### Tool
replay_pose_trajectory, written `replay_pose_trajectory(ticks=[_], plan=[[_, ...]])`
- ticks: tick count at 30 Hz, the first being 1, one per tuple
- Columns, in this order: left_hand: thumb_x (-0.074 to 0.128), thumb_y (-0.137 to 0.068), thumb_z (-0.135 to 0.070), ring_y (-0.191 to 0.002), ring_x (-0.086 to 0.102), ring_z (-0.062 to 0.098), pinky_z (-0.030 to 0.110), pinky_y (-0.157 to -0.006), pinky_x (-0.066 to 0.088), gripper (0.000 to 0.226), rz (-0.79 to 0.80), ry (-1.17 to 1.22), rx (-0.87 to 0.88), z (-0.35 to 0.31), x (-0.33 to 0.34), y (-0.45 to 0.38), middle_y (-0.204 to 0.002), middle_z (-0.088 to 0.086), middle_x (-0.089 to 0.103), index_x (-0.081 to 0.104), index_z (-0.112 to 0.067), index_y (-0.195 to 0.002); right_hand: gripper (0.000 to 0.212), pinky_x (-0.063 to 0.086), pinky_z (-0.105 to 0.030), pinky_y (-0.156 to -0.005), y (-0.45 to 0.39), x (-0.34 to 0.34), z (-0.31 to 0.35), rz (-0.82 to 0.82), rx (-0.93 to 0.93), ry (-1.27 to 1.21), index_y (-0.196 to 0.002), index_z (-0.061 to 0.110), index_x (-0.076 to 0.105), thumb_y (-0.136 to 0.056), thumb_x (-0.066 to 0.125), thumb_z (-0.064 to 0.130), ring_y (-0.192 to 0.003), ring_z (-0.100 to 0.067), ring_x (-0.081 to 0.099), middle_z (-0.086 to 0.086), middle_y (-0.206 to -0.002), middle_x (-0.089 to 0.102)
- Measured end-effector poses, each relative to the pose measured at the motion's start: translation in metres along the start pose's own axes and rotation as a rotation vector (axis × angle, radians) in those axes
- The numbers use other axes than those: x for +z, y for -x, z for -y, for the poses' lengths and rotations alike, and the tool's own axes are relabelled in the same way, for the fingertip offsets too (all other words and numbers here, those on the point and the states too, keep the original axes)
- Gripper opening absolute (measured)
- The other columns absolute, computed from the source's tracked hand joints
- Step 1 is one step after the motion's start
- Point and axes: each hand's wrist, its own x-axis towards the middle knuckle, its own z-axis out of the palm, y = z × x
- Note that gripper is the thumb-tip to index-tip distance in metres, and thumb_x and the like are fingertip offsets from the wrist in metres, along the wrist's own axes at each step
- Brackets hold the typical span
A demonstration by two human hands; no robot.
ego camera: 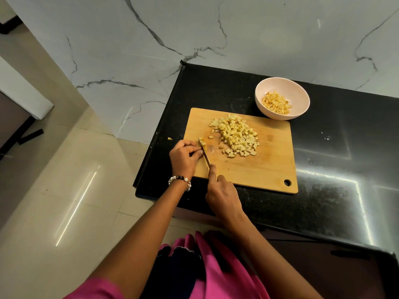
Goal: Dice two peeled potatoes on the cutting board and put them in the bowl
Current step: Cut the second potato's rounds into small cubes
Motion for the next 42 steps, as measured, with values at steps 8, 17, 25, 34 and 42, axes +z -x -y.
replay_pose_trajectory(ticks=[8,17,25,34,42], plan=[[0.077,-0.075,-0.010,-0.092,0.059,0.009,0.000,-0.071,0.039,0.020,0.066,0.044,-0.026,0.002,-0.006,-0.002,-0.100,0.003,0.065,0.074,-0.006,-0.095,0.058,0.030,-0.032,-0.062,0.006,-0.011,-0.017,-0.021,0.109,-0.146,-0.151,0.005,0.011,-0.097,0.034,0.010,-0.084,-0.035,0.056,-0.019,-0.102,0.059],[0.042,-0.094,0.006,-0.087,0.065,0.007,0.010,-0.075,0.051,0.033,-0.060,0.261,-0.210,0.001,-0.010,-0.002,-0.107,0.008,0.066,0.065,-0.005,-0.116,0.059,0.027,-0.032,-0.062,0.010,-0.020,-0.006,0.022,-0.003,-0.172,-0.151,0.009,0.013,-0.096,0.036,0.012,-0.083,-0.033,0.054,-0.018,-0.101,0.059],[0.039,-0.090,0.013,-0.095,0.060,0.012,0.006,-0.074,0.048,0.040,-0.094,0.196,-0.171,-0.004,-0.002,0.003,-0.112,0.010,0.059,0.061,-0.002,-0.120,0.062,0.032,-0.034,-0.063,-0.017,-0.008,0.007,0.005,0.093,-0.056,-0.150,0.003,0.007,-0.094,0.033,0.006,-0.086,-0.036,0.058,-0.022,-0.110,0.056],[0.041,-0.090,0.014,-0.099,0.057,0.010,0.008,-0.079,0.047,0.043,-0.054,0.165,-0.177,-0.008,-0.003,0.004,-0.115,0.007,0.056,0.061,-0.005,-0.122,0.057,0.034,-0.035,-0.063,-0.016,-0.018,-0.031,-0.048,0.213,0.009,-0.151,0.010,0.010,-0.098,0.031,0.011,-0.089,-0.036,0.058,-0.018,-0.113,0.055],[0.046,-0.086,0.012,-0.109,0.052,0.020,0.023,-0.088,0.046,0.049,0.086,-0.014,0.150,-0.029,0.002,0.004,-0.119,0.009,0.056,0.060,-0.012,-0.126,0.060,0.027,-0.028,-0.046,-0.007,-0.048,-0.077,-0.220,0.106,0.189,-0.140,0.024,0.046,-0.084,0.062,0.011,-0.061,-0.027,0.052,-0.011,-0.081,0.057]])
